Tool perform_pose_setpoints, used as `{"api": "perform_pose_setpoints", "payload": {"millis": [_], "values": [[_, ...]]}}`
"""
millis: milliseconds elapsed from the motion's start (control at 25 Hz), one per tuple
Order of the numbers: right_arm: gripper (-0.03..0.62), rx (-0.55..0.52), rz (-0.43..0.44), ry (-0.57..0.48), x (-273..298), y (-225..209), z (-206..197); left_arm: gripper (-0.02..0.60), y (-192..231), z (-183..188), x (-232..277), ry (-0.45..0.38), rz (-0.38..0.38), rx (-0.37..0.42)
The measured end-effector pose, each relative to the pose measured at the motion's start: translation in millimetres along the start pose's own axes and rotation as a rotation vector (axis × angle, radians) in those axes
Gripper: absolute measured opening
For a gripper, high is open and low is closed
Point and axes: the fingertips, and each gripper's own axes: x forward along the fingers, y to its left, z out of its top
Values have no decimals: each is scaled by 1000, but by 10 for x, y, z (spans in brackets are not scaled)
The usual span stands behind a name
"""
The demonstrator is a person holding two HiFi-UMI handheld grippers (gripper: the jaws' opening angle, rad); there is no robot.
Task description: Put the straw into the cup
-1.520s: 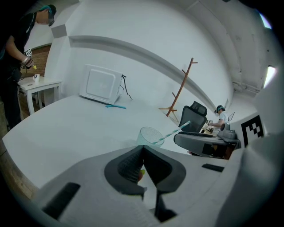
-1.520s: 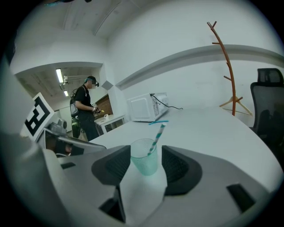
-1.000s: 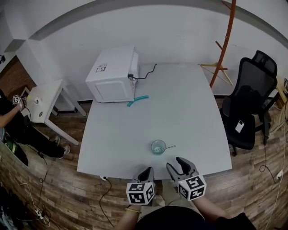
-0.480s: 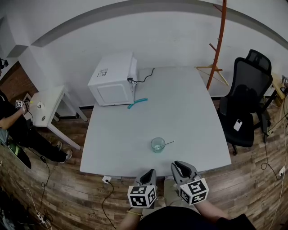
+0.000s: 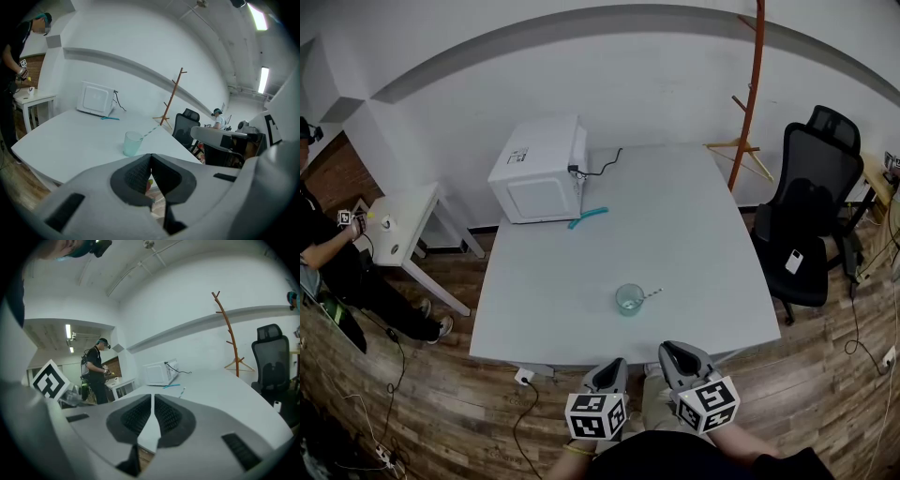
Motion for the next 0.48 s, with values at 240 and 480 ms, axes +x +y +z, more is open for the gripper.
{"api": "perform_pose_setpoints", "payload": {"millis": [240,480], "values": [[35,-3,14,7,-73,70,-5,20,-59,-42,-53,2,-5,6],[34,-10,14,6,-105,103,13,20,-106,-21,-62,-3,-8,6]]}}
